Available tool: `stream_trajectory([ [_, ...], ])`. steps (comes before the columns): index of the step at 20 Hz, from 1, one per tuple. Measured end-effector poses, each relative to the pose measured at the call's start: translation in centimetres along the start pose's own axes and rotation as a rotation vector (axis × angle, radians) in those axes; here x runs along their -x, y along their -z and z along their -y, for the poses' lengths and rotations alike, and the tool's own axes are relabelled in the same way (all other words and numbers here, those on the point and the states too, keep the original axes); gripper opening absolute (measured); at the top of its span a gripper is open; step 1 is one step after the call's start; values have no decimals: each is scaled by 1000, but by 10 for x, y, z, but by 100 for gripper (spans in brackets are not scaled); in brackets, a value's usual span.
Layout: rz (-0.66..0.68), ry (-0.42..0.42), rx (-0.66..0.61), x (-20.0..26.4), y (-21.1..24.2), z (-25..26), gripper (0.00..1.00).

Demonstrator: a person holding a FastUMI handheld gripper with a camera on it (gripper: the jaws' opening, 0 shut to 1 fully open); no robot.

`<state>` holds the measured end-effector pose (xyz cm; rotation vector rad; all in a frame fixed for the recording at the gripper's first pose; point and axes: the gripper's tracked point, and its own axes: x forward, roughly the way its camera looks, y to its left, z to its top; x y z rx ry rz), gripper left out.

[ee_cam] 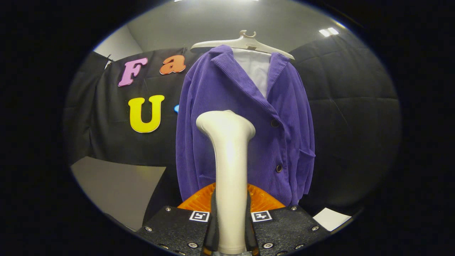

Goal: Iron the clothes twice with a garment steamer, once on the left side and once on the right side.

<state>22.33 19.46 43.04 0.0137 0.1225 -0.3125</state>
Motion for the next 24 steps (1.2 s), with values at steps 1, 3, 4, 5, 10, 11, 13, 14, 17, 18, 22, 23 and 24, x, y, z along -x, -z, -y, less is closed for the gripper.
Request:
stream_trajectory([
  [1, -18, -1, -1, 2, 12, 1, 28],
  [3, -55, -3, -4, 5, 35, 2, 28],
  [4, -76, -6, -6, 5, 46, 0, 28],
  [5, -99, -8, -4, 4, 58, -2, 28],
  [10, -188, -14, 1, 8, 105, -2, 28],
  [11, -203, -10, -4, 9, 113, 0, 28],
  [13, -236, -6, -22, 11, 128, 3, 28],
  [14, -257, -7, -35, 13, 135, 2, 28],
  [17, -249, 26, -38, 21, 135, 12, 28],
  [18, -233, 50, -43, 26, 127, 19, 28],
  [22, -60, 163, -83, 51, 52, 54, 28],
  [23, -23, 170, -117, 56, 29, 60, 28],
  [24, -2, 171, -145, 56, 9, 65, 28],
])
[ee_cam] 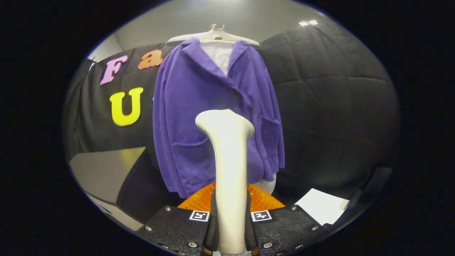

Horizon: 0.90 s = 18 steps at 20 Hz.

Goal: Iron the clothes twice with a garment steamer, once on the left side and once on the right side.

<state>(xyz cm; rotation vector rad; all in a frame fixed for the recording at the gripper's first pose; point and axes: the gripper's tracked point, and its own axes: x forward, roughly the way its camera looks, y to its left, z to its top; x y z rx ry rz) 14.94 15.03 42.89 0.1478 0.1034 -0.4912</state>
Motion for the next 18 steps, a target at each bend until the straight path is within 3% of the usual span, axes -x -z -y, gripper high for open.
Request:
stream_trajectory([
  [4, 50, 25, 34, -15, -60, 7, 28],
  [12, 219, -11, -68, -61, -191, 17, 28],
  [18, 263, -7, -82, -98, -232, 21, 28],
])
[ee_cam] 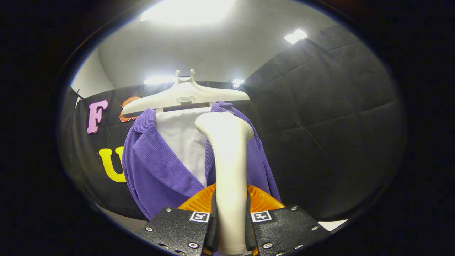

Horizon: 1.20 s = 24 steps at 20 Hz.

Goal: Iron the clothes twice with a garment steamer, once on the left side and once on the right side.

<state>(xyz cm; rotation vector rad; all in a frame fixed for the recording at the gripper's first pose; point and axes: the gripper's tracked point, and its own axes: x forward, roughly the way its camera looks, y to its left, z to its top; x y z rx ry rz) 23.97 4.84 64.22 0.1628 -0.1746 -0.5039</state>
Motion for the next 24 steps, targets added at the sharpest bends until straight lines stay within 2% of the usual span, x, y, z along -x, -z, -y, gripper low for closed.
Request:
stream_trajectory([
  [5, -90, -1, 4, -9, 51, 11, 28],
  [15, -282, 58, 72, 26, 173, 60, 28],
  [20, -347, 82, 72, 25, 207, 61, 28],
  [24, -400, 94, 69, 43, 233, 74, 29],
])
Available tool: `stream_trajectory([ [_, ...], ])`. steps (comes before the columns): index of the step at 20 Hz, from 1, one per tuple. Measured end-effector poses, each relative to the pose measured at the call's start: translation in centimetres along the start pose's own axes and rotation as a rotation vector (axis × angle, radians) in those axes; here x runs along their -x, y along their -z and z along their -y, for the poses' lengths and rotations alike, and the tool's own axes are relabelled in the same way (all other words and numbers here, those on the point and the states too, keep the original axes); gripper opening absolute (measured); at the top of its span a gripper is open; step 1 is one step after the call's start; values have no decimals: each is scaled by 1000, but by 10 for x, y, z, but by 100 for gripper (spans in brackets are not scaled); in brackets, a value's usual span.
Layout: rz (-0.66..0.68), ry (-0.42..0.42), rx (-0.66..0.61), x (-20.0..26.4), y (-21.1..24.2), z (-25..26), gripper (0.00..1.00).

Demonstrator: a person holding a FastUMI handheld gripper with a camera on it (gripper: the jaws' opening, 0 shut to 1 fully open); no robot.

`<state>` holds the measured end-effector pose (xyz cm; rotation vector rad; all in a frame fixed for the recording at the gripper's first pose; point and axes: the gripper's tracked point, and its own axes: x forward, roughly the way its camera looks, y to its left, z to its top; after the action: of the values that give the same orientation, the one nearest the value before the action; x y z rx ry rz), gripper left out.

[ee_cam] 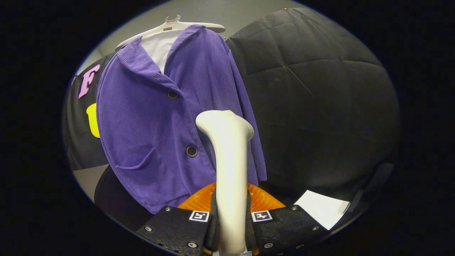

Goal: Iron the clothes twice with a garment steamer, once on the left side and once on the right side.

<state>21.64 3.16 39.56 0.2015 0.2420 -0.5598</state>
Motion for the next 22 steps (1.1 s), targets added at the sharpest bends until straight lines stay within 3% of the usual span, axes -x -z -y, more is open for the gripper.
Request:
stream_trajectory([
  [9, -120, -49, 54, 32, 80, -16, 28],
  [17, -111, -174, 113, 153, 134, -68, 29],
  [22, -26, -250, 196, 234, 117, -108, 29],
])
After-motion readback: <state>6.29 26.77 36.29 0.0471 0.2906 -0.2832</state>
